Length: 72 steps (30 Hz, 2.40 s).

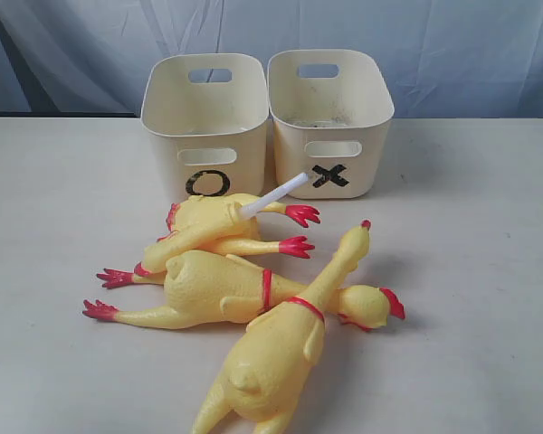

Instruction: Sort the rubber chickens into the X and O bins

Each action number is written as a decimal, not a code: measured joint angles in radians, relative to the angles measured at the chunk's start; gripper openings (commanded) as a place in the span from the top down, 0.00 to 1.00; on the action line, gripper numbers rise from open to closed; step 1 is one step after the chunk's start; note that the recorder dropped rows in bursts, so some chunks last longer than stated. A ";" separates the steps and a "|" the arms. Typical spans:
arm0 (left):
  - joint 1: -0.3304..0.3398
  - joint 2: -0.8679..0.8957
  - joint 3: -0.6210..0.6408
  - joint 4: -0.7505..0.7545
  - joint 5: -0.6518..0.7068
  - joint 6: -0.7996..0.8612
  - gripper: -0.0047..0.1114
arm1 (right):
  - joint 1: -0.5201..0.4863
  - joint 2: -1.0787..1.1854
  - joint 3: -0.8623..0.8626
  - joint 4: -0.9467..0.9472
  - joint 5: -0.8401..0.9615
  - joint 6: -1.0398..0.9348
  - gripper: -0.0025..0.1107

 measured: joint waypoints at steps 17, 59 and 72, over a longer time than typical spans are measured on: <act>0.000 0.000 0.000 0.000 0.000 0.000 0.96 | 0.000 0.000 0.000 0.000 0.000 0.000 0.99; 0.000 0.000 0.000 0.000 0.000 0.000 0.96 | 0.000 0.000 0.002 0.398 -0.248 0.000 0.99; 0.000 0.000 0.000 0.000 0.000 0.000 0.96 | 0.000 0.000 -0.013 0.578 -0.198 0.013 0.99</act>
